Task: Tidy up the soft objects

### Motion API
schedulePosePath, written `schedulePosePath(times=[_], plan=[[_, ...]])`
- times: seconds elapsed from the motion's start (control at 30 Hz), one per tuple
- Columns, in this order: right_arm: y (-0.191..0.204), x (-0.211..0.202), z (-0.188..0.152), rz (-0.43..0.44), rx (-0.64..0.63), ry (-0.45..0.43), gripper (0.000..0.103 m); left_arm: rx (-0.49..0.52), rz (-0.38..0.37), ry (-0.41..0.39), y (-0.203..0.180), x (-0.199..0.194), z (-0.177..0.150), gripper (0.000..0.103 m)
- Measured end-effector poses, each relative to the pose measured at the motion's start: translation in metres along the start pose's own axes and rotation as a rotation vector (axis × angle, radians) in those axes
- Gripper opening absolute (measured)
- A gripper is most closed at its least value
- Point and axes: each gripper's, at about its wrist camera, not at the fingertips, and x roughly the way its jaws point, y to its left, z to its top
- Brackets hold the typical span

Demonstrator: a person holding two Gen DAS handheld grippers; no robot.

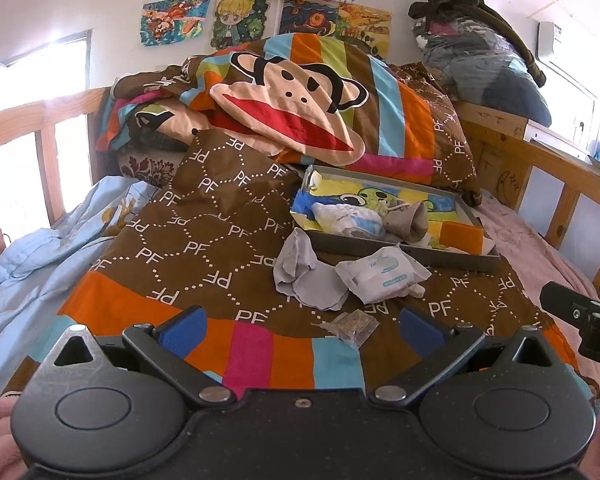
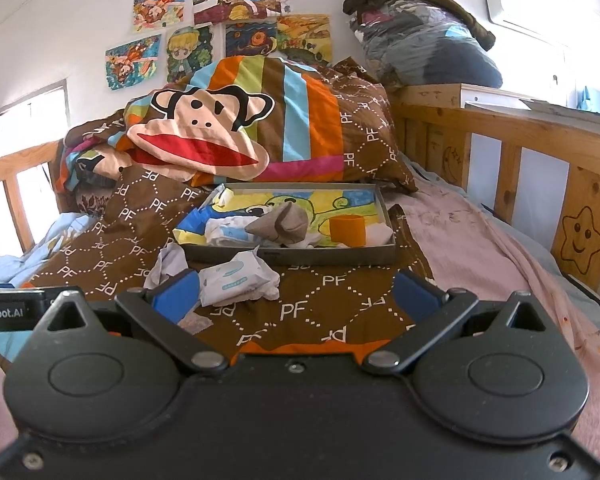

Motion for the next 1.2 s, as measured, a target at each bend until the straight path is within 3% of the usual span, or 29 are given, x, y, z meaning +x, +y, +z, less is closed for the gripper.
schedulePosePath(times=[0.5, 1.2], plan=[[0.007, 0.0, -0.001, -0.022, 0.013, -0.002, 0.103, 0.027, -0.012, 0.024, -0.005, 0.002, -0.001, 0.102], [0.009, 0.006, 0.002, -0.035, 0.002, 0.027, 0.103, -0.018, -0.042, 0.018, 0.0, 0.006, 0.001, 0.102]])
